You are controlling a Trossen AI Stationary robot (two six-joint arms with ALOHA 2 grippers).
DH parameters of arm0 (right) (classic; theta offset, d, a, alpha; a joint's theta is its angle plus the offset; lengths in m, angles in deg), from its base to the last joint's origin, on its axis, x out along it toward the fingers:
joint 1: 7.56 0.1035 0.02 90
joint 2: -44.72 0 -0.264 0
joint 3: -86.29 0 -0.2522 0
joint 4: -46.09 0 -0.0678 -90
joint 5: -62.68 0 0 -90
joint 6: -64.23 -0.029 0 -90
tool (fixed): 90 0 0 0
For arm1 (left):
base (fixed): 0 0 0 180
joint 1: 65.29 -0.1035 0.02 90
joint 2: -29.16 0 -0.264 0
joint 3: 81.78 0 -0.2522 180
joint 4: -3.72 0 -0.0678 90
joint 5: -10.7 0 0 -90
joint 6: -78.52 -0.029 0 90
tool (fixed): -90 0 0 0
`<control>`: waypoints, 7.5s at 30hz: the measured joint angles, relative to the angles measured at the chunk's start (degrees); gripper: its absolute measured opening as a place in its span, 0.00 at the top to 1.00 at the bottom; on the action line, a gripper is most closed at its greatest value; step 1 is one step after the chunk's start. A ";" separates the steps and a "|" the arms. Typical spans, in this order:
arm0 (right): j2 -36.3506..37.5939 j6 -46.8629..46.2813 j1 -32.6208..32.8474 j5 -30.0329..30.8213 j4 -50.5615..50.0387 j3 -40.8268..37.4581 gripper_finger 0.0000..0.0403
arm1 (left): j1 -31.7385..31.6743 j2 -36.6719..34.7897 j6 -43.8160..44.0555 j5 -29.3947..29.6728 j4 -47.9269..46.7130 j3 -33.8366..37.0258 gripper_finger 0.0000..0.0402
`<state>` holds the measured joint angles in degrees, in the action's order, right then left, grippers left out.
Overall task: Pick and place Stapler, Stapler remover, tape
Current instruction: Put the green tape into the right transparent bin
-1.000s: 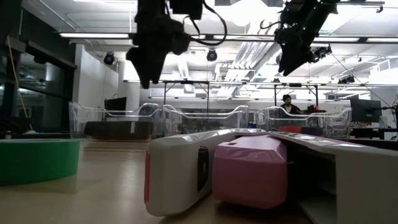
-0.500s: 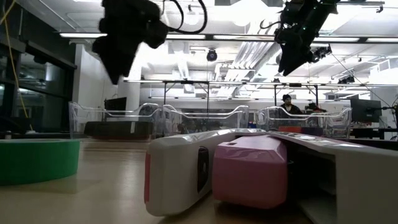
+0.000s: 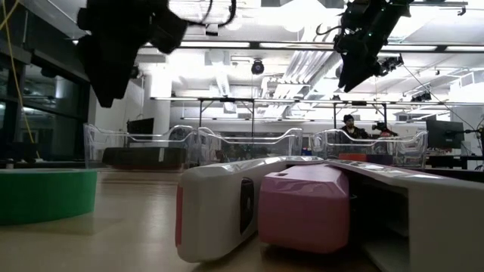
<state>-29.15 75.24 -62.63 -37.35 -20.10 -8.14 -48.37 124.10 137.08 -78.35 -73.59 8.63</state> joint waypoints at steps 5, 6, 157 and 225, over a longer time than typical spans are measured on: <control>0.00 0.00 -0.02 -0.28 0.13 0.00 0.48 | 3.56 1.40 -1.04 4.36 1.04 0.00 0.41; 0.00 0.00 -0.02 -0.52 0.13 0.00 0.48 | 4.10 1.85 -2.17 4.45 1.83 -0.05 0.41; 0.00 4.40 20.31 -30.35 38.82 -13.51 0.48 | -31.26 3.15 -48.06 13.69 77.95 3.04 0.92; 0.07 -5.38 15.48 -18.53 30.35 -13.40 0.91 | -31.20 0.41 -50.84 16.54 69.49 3.08 0.42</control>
<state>-29.08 69.86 -47.15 -55.88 10.26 -21.53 -79.57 124.51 86.24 -61.81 -4.09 11.71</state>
